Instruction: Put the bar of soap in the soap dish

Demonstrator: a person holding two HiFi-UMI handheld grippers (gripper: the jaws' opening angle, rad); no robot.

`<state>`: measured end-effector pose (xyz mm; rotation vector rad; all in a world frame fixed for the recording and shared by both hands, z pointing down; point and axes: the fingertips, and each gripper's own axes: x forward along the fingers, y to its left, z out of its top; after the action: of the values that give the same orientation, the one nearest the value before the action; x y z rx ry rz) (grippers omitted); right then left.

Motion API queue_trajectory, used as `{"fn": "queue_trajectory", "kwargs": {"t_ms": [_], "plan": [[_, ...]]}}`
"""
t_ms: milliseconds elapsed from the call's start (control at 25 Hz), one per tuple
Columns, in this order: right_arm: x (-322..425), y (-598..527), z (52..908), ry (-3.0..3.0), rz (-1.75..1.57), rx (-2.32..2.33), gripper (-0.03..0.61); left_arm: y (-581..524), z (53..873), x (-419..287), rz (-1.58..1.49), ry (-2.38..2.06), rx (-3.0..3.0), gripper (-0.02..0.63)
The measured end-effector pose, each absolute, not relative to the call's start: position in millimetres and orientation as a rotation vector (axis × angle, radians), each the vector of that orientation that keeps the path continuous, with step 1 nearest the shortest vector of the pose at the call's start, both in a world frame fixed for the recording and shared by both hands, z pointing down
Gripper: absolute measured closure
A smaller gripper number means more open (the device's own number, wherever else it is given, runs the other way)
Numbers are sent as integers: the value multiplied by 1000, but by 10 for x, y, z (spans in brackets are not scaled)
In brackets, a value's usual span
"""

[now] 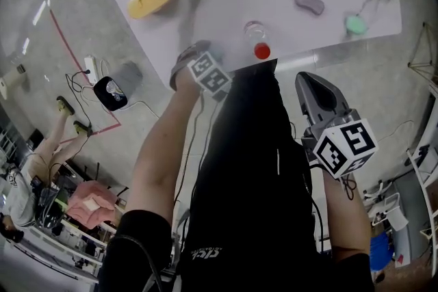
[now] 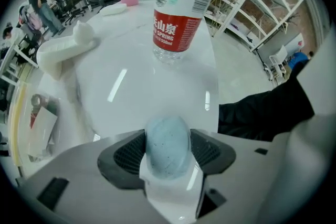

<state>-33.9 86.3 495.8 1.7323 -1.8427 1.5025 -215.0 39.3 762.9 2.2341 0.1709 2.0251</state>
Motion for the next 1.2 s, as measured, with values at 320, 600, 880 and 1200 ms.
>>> {"fn": "queue_trajectory", "kwargs": {"t_ms": [320, 600, 880, 1200], "plan": [[-354, 1108, 4997, -1796, 1534, 1728, 565, 318, 7568, -2109, 1888, 31, 2136, 333], [-269, 1148, 4984, -1778, 1553, 1770, 565, 121, 7433, -2050, 1826, -44, 2148, 334], [-311, 1037, 4904, -1793, 1532, 1762, 565, -121, 7207, -1910, 1790, -52, 2207, 334], [-196, 782, 4736, -1786, 1488, 1835, 565, -515, 7084, -1764, 1783, -39, 2228, 336]]}}
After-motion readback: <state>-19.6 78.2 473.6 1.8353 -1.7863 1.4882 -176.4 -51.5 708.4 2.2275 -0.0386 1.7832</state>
